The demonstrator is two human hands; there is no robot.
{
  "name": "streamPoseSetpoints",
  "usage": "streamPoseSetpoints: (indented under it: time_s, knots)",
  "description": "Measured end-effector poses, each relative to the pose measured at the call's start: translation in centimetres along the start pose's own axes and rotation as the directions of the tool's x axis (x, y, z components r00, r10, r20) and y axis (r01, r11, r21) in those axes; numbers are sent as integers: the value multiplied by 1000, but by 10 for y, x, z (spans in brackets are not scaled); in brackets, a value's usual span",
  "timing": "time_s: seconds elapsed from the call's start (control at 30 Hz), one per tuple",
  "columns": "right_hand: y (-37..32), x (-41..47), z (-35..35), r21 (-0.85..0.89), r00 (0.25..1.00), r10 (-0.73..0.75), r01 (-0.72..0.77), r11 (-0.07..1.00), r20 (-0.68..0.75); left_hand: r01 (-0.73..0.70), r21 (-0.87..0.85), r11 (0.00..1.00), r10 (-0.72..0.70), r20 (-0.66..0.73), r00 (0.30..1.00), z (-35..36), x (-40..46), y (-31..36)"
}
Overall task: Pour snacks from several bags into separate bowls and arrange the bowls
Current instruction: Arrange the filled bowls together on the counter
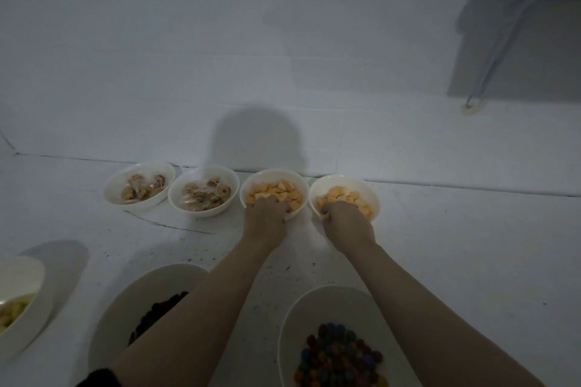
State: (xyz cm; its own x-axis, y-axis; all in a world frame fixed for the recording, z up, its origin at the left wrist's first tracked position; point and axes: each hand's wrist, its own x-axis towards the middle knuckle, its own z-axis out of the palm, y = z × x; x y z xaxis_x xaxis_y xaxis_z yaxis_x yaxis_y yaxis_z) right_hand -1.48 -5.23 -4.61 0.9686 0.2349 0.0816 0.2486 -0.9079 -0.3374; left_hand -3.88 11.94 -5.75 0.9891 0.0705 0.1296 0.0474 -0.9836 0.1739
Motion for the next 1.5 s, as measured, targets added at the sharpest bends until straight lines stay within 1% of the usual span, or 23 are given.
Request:
streamPoseSetpoints:
  time_s: [0.1, 0.2, 0.3, 0.4, 0.5, 0.57, 0.63, 0.67, 0.7, 0.77, 0.83, 0.9, 0.97, 1.0, 1.07, 1.13, 1.27, 1.37, 1.5]
  knots:
    - [-6, -18, -12, 103, 999, 13, -8, 995, -49, 34, -58, 998, -40, -111, 993, -15, -22, 6]
    - [-17, -55, -24, 231, 996, 17, 5, 973, -93, 58, -209, 976, -100, -195, 976, -31, -66, 16]
    - [-31, -99, -32, 299, 995, -19, 49, 953, -100, 104, -310, 945, -171, -198, 965, -44, -117, 17]
    - [-44, -139, -38, 314, 995, -75, 91, 945, -62, 113, -330, 937, -181, -184, 966, -53, -164, 10]
    - [-52, -172, -45, 341, 992, -125, 114, 933, 13, 153, -313, 937, -204, -137, 969, -60, -202, 0]
    - [-55, -187, -49, 332, 987, -126, 85, 939, 102, 251, -266, 931, -272, -44, 961, -61, -220, -6]
    - [-60, -196, -48, 254, 961, -119, 54, 966, 249, 370, -188, 910, -362, 75, 929, -59, -232, -11]
    - [-65, -200, -47, 197, 938, -122, 59, 979, 324, 407, -151, 901, -392, 121, 912, -58, -235, -13]
    - [-69, -203, -44, 143, 913, -125, 74, 987, 388, 420, -116, 900, -402, 148, 904, -57, -236, -13]
    - [-77, -205, -38, 47, 890, -120, 111, 993, 439, 392, -65, 918, -380, 148, 913, -56, -235, -13]
    - [-79, -201, -31, -1, 900, -114, 126, 992, 420, 356, -59, 933, -347, 122, 930, -56, -230, -15]
    - [-80, -195, -25, -41, 918, -85, 109, 993, 387, 317, -63, 946, -309, 109, 945, -56, -222, -20]
    - [-80, -187, -18, -126, 936, -47, 97, 987, 350, 280, -69, 958, -273, 97, 957, -55, -209, -27]
    - [-81, -181, -16, -161, 948, -36, 91, 983, 316, 262, -72, 962, -256, 89, 963, -55, -201, -31]
    - [-82, -171, -11, -181, 964, -14, 64, 981, 264, 244, -81, 966, -237, 92, 967, -55, -187, -36]
    - [-81, -161, -8, -175, 977, -3, 41, 984, 213, 223, -121, 967, -214, 78, 974, -55, -174, -41]
    - [-79, -152, 2, -89, 996, -26, 34, 995, 90, 191, -192, 963, -188, 39, 981, -50, -159, -50]
    - [-78, -150, 9, -66, 996, -58, 62, 996, 62, 156, -193, 969, -159, 3, 987, -44, -157, -52]
    - [-77, -149, 15, -8, 998, -56, 56, 998, 23, 128, -179, 976, -135, -29, 990, -42, -159, -53]
